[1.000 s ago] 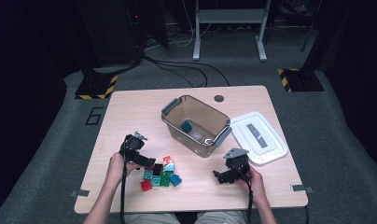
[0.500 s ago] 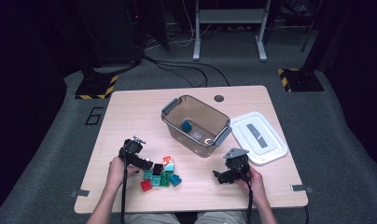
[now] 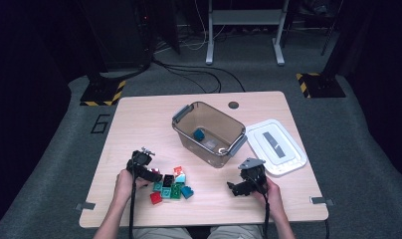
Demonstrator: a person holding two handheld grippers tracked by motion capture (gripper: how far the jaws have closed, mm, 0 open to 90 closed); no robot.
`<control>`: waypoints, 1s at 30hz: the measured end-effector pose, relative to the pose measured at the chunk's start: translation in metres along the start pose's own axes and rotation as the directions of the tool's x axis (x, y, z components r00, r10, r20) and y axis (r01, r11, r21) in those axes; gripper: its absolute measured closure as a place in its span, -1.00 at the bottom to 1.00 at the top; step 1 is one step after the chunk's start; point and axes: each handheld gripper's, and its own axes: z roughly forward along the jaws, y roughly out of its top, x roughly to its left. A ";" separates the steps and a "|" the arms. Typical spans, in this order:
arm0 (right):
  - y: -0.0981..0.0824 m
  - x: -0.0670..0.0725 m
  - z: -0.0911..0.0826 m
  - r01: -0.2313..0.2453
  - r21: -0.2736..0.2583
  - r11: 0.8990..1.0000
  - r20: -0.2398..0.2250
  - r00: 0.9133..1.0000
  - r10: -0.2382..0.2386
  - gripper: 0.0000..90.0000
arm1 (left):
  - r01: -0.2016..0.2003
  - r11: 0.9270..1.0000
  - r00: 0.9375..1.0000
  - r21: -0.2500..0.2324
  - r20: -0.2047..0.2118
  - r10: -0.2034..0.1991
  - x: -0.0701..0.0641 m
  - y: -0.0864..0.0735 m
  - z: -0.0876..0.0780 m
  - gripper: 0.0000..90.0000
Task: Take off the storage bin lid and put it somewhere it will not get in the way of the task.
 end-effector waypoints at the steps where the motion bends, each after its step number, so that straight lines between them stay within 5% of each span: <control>1: 0.000 0.000 0.000 0.000 0.000 1.000 0.000 1.000 0.000 -1.00 | -0.004 1.000 1.000 -0.002 0.009 0.004 0.000 0.000 -0.001 -0.78; 5: 0.000 0.000 0.000 0.000 0.000 1.000 0.000 1.000 0.000 -1.00 | -0.016 0.999 1.000 -0.030 0.011 0.016 -0.002 0.000 -0.003 -0.55; 10: 0.000 0.000 0.000 0.000 0.000 1.000 0.000 1.000 0.000 -1.00 | -0.017 0.999 1.000 -0.046 0.005 0.017 -0.002 0.000 -0.008 0.07; 20: 0.000 0.000 0.000 0.000 0.000 1.000 0.000 1.000 0.000 -1.00 | -0.031 0.998 1.000 -0.058 0.001 0.032 -0.004 0.005 -0.012 0.08; 30: 0.000 0.000 0.000 0.000 0.000 1.000 -0.001 1.000 0.000 -1.00 | -0.069 0.994 0.998 -0.086 -0.003 0.069 -0.008 0.023 -0.034 0.08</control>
